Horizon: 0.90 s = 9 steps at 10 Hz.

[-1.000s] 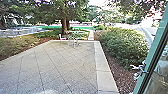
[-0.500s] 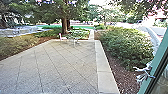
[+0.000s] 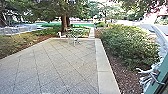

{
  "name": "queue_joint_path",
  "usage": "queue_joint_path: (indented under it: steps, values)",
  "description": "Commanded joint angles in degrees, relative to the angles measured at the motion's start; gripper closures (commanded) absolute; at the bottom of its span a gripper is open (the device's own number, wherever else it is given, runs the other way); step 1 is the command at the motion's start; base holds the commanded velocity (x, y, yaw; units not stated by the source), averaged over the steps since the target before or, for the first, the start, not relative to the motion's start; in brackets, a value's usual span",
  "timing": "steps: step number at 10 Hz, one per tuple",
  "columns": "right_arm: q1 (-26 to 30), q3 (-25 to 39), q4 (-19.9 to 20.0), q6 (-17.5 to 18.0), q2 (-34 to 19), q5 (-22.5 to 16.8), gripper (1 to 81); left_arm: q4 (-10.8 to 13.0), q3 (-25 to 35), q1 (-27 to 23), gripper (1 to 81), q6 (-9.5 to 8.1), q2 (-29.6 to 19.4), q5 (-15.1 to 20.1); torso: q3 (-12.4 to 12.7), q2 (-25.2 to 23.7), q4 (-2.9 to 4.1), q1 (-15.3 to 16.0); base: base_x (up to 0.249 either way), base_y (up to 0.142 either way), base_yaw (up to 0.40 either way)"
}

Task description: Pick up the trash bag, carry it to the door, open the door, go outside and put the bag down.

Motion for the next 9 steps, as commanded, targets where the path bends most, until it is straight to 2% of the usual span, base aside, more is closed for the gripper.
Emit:
queue_joint_path:
  steps: [1, 9]
  values:
    - [1.24, 0.27, -0.43, -0.05, 0.55, -3.53, 1.0, 0.12, 0.12, -1.67, 81.1, 0.25, -0.15, 3.87, 0.0, 0.0, 0.0, 0.0, 0.126, 0.0, 0.0]
    - [1.32, 0.27, -0.43, -0.05, 0.55, -3.53, 1.0, 0.12, 0.12, -1.67, 81.1, 0.25, -0.15, 3.87, -0.04, 0.05, 0.0, 0.02, 0.141, 0.0, 0.0]
